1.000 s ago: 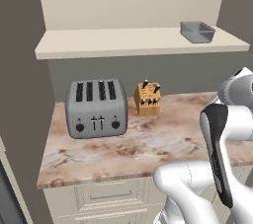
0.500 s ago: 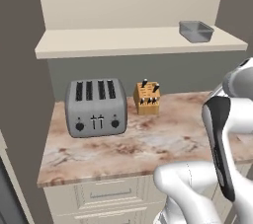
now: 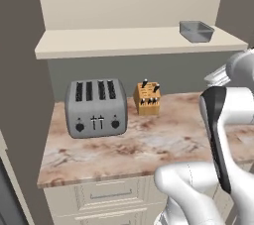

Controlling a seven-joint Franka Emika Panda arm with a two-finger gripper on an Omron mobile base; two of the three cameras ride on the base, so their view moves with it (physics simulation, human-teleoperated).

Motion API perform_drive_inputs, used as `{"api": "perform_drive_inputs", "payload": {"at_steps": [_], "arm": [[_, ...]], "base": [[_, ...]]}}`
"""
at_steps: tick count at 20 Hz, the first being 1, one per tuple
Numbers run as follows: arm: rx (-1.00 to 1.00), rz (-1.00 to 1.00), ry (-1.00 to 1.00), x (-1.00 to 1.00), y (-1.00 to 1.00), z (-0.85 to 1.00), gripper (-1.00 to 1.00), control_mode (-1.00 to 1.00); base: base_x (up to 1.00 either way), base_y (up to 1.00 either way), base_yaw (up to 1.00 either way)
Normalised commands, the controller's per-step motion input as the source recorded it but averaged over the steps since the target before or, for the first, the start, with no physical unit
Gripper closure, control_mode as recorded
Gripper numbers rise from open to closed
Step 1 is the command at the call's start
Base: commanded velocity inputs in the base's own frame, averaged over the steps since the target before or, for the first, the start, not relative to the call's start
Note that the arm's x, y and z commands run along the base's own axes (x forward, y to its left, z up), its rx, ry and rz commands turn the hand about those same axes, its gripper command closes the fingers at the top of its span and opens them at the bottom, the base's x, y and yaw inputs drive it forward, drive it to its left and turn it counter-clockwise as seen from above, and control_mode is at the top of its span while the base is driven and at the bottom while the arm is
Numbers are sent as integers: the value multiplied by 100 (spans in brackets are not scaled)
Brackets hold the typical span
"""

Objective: Retrieve the tupperware and aluminum foil from the cabinet and place them on the dining counter near the plate with cucumber and kebab skewer to prepare for storing leftovers.

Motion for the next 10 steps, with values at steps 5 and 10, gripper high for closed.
{"api": "perform_drive_inputs", "payload": {"at_steps": [5,10], "arm": [[23,-17,-40,0,0,40,-100,-100],[30,-7,-19,0,0,50,-100,-100]], "base": [[0,0,0],[0,0,0]]}}
